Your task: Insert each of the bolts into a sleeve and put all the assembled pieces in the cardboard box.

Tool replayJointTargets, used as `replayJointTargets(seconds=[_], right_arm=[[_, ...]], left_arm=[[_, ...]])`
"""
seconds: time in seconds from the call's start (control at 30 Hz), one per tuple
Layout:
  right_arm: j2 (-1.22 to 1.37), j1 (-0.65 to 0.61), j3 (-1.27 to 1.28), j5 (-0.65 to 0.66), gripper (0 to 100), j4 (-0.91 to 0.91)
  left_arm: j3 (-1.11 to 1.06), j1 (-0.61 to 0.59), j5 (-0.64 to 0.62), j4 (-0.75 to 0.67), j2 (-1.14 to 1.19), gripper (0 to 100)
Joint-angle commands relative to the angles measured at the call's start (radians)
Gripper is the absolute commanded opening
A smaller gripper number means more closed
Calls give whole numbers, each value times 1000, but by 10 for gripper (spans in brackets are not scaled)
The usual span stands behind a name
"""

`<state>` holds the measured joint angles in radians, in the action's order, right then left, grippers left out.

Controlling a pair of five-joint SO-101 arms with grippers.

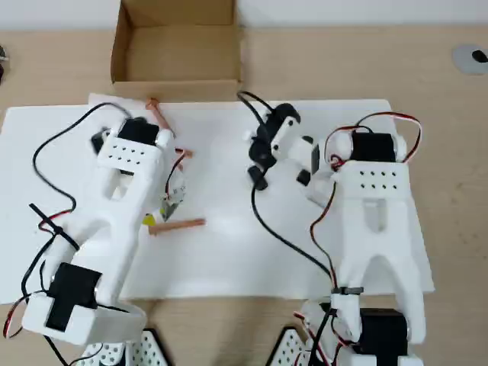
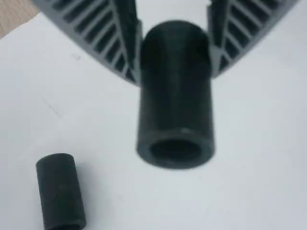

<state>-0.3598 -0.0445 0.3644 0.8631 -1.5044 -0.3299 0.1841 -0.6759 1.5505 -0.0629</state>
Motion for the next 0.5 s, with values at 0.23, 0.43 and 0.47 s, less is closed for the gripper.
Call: replayJointTargets(seconds=[0.23,0.43,0.47], right_arm=[[-36,-7,1,26,11,6],[-36,-7,1,26,11,6],[-36,-7,1,26,11,6]], left_arm=[[-178,26,-416,-279,-8,71],[-178,8,-422,-290,-8,71],[-178,-6,-423,-290,-7,71]])
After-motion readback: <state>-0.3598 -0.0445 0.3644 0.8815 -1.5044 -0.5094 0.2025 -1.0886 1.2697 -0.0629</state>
